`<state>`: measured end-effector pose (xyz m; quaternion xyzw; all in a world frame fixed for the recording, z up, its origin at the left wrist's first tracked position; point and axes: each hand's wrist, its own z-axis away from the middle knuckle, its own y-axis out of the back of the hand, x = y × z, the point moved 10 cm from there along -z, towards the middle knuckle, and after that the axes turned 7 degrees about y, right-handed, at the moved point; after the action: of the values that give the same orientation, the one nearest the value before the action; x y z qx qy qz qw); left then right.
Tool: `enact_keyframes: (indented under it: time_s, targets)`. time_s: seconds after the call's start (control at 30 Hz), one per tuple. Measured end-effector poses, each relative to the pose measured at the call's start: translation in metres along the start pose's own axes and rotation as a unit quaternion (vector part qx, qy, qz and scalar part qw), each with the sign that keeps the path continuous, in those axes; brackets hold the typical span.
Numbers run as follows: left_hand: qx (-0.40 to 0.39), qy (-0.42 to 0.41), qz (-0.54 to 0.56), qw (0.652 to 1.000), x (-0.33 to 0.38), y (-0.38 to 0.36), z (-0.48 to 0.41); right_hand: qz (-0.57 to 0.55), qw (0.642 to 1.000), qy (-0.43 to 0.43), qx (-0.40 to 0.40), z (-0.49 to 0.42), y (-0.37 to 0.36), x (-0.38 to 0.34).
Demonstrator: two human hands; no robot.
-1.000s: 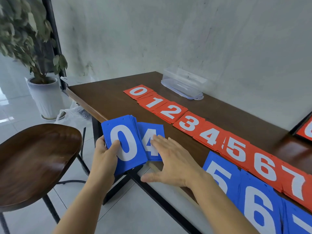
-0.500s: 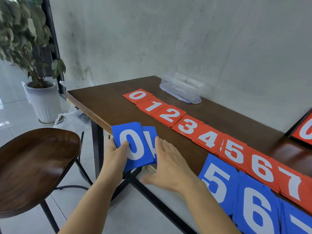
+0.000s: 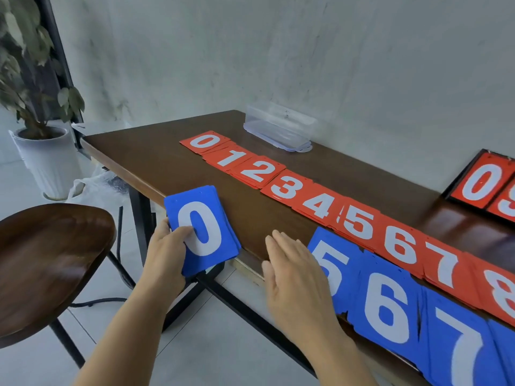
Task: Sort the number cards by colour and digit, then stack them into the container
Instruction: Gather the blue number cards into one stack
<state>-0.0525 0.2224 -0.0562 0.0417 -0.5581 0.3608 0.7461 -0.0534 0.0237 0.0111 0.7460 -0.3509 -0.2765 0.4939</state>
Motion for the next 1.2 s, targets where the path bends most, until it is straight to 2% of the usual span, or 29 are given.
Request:
enact_keyframes:
  time_s: [0.07,0.17,0.3,0.47,0.53,0.67,0.73,0.87,1.03,1.2]
  targets:
    - [0.007,0.001,0.01,1.0,-0.004,-0.003,0.006,0.031,0.996,-0.083,0.028,0.021,0.014,0.032]
    - [0.017,0.0,0.021,1.0,-0.012,-0.007,0.017,0.007,0.989,-0.141,-0.035,0.041,0.003,0.056]
    - [0.016,0.01,0.032,0.999,-0.024,-0.013,0.033,-0.004,0.994,-0.103,-0.033,0.044,-0.003,0.049]
    - [0.021,0.005,0.041,0.999,-0.036,-0.009,0.049,-0.053,0.994,0.06,-0.076,0.027,-0.006,0.014]
    - [0.022,0.001,0.041,0.999,-0.037,-0.007,0.053,-0.063,0.99,0.098,-0.084,0.021,-0.003,0.006]
    - [0.009,-0.004,0.03,0.999,-0.033,-0.013,0.056,-0.062,0.99,0.08,-0.099,0.02,0.0,0.013]
    - [-0.005,-0.003,0.023,1.0,-0.031,-0.019,0.055,-0.052,0.993,0.025,-0.098,0.026,0.005,0.027]
    - [-0.037,0.028,0.003,0.999,-0.038,-0.035,0.057,-0.069,0.983,-0.064,-0.157,0.036,0.002,0.036]
    - [-0.072,0.047,-0.036,0.996,-0.054,-0.049,0.063,-0.054,0.983,-0.038,-0.172,0.028,-0.007,0.019]
    - [-0.081,0.054,-0.031,0.995,-0.056,-0.045,0.065,-0.1,0.98,-0.01,-0.174,0.026,-0.004,0.004]
